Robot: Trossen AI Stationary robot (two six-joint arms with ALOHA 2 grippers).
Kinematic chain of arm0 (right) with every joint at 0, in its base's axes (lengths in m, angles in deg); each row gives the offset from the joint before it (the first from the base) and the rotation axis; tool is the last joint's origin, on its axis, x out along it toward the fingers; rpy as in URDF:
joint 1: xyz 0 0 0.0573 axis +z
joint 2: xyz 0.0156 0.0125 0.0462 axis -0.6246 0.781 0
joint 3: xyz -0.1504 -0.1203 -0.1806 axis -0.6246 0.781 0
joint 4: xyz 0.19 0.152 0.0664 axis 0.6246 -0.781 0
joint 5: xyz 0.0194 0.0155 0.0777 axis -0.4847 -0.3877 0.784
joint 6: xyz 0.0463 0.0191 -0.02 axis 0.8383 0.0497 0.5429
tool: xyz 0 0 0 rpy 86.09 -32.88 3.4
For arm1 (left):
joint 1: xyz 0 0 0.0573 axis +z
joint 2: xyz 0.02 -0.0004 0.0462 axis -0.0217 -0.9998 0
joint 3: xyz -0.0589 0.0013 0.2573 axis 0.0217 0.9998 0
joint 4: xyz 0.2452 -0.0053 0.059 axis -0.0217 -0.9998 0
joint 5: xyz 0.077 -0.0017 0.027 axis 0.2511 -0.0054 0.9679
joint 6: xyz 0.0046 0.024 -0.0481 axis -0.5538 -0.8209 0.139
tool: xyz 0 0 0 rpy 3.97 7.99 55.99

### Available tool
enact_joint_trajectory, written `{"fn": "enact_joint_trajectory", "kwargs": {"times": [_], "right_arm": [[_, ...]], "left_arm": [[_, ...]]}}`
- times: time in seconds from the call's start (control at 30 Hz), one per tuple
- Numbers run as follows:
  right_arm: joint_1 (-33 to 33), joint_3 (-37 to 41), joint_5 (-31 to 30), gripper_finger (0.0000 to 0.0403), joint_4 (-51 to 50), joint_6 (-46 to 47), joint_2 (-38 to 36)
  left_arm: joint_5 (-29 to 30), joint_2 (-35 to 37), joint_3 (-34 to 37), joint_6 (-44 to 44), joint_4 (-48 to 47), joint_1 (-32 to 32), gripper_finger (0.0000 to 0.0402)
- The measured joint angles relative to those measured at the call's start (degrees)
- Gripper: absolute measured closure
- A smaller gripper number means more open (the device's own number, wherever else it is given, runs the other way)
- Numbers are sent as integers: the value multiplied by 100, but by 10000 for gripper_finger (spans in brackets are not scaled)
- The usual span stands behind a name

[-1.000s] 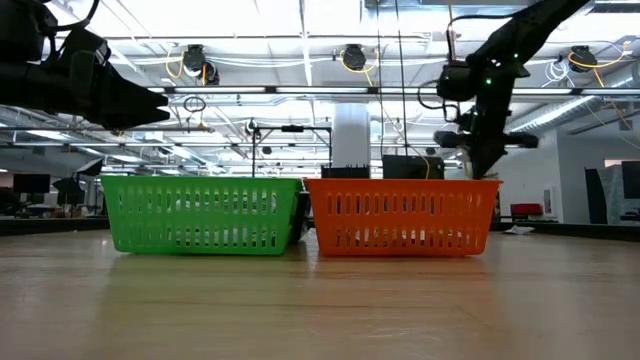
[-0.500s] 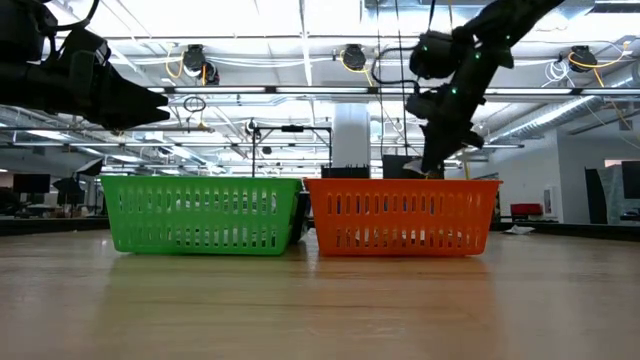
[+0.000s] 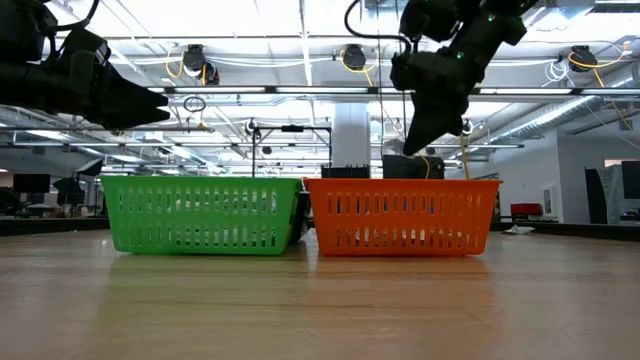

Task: Pick & Place First Aid Supplies
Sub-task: Put the alcohol pad into the blue bin

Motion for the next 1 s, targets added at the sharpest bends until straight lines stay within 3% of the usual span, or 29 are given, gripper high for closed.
{"fn": "enact_joint_trajectory", "kwargs": {"times": [0.27,0.63,1.0], "right_arm": [[534,-2,76,403,-3,171,33],[613,-641,272,403,-236,-55,1362],[613,-1998,273,400,-880,-733,2714]], "left_arm": [[0,0,0,2,0,2,37],[0,0,0,0,2,2,36],[-1,-1,1,0,17,2,36]]}}
